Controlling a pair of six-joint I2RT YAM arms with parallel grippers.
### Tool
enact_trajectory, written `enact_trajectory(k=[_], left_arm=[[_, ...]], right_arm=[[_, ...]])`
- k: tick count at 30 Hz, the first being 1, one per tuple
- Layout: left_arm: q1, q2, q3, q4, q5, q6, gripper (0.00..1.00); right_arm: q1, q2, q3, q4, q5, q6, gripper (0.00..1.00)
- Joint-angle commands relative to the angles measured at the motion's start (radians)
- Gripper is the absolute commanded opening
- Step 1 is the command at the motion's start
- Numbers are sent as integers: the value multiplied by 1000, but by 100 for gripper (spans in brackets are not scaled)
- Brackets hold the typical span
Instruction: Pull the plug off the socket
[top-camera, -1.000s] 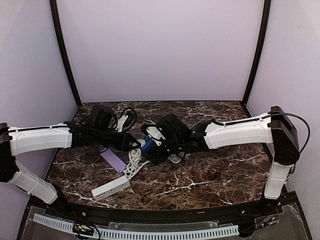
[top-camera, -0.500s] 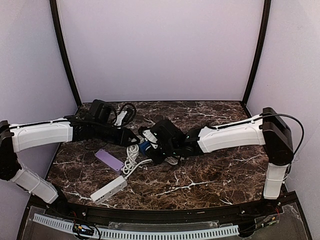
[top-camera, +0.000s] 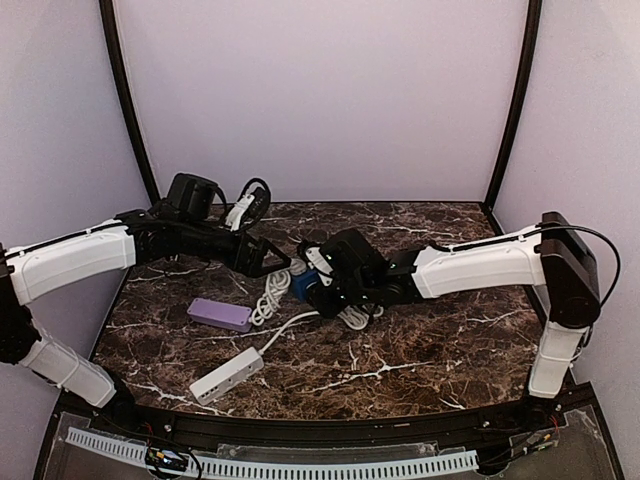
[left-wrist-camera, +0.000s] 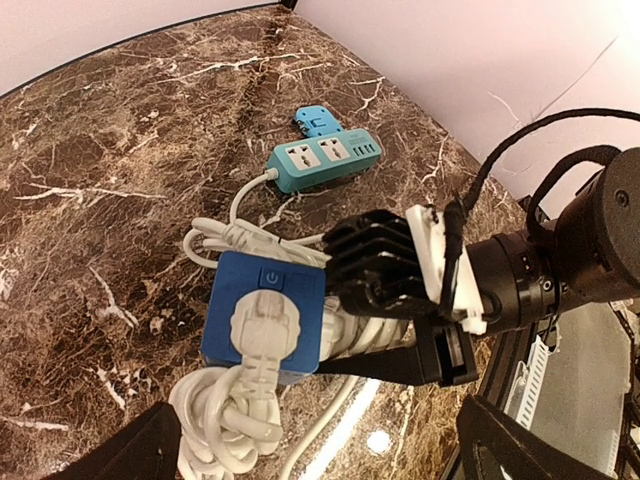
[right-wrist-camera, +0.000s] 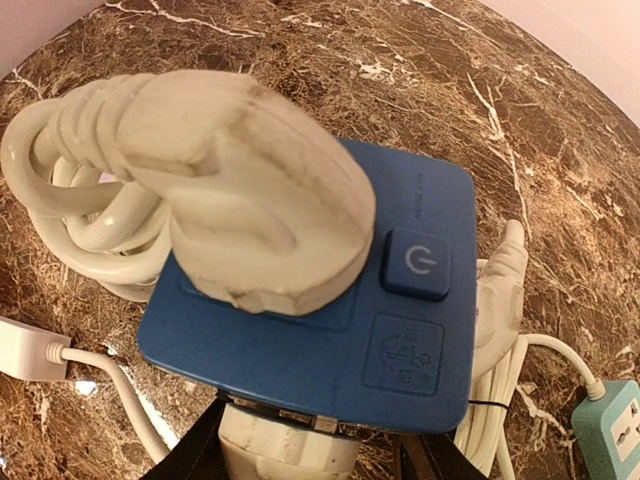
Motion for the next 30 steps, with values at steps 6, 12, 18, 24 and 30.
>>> enact_trajectory(k=[6,12,18,24,30], left_arm=[[2,51,12,-43,43,51,99],[-2,112,42,-50,90,45,99],[-25,174,79,-88,27,90,94],[-31,230,131,-132,-21,120,75],[-43,271,164,-157,-41,149,46]], right_arm=[[-10,-137,-66,49,14,54,5],[-9,-155,-82,50,-7,46,5],[-5,-157,-81,60,-25,31,5],[0,-146,-76,61,-37,13,5],[3,-127,-60,56,-31,-5,5]])
